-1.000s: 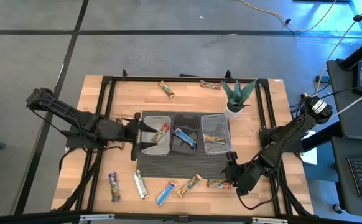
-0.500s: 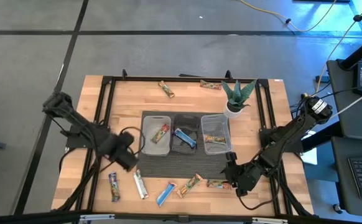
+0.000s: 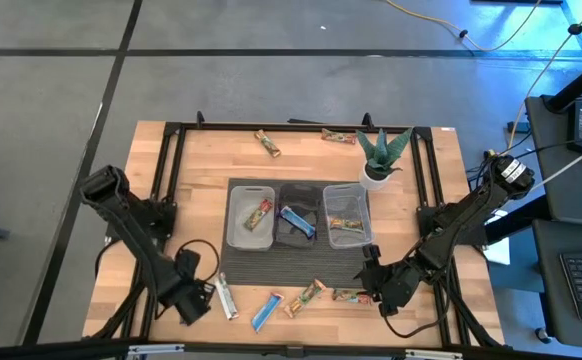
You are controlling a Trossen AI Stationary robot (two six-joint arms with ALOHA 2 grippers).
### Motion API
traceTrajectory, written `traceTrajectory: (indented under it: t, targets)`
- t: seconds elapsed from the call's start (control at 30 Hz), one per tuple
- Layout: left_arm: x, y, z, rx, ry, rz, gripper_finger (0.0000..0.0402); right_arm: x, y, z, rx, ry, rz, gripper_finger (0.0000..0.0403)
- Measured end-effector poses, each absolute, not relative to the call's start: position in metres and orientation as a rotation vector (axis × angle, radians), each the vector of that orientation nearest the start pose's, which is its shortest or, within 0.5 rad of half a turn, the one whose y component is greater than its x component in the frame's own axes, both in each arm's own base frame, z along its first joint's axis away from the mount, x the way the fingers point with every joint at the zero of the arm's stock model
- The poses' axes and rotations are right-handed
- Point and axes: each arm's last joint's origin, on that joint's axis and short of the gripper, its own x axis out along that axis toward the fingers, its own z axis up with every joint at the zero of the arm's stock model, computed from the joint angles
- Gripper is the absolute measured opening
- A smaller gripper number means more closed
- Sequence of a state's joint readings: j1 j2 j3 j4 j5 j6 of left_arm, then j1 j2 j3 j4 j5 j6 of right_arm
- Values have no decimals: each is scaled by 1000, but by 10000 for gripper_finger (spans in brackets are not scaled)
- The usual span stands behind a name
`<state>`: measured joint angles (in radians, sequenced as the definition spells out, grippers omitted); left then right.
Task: Pick and place Granola Bars by type
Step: Put the blue granola bar into the black bin
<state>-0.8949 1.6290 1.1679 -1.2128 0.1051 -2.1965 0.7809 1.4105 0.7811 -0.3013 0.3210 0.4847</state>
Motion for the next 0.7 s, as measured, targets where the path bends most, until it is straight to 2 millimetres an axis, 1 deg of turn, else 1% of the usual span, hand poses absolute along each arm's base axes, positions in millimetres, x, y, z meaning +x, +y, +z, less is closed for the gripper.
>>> traceTrajectory:
  t: [0.1, 0.2, 0.37, 0.47, 0.57, 0.7]
  targets:
    - [164, -225, 213, -1041, 1396, 1136, 251, 197, 183, 192, -36, 864, 221, 184]
    - [165, -234, 207, -1061, 1393, 1107, 251, 197, 183, 192, -36, 865, 220, 184]
    - [172, -238, 186, -1002, 1373, 1174, 251, 197, 183, 192, -64, 861, 233, 184]
    - [174, -240, 175, -968, 1403, 1209, 251, 197, 183, 192, -89, 857, 245, 184]
    - [172, -244, 170, -963, 1433, 1242, 251, 198, 183, 193, -100, 850, 254, 184]
    - [169, -249, 165, -954, 1438, 1231, 251, 200, 183, 194, -109, 828, 266, 184]
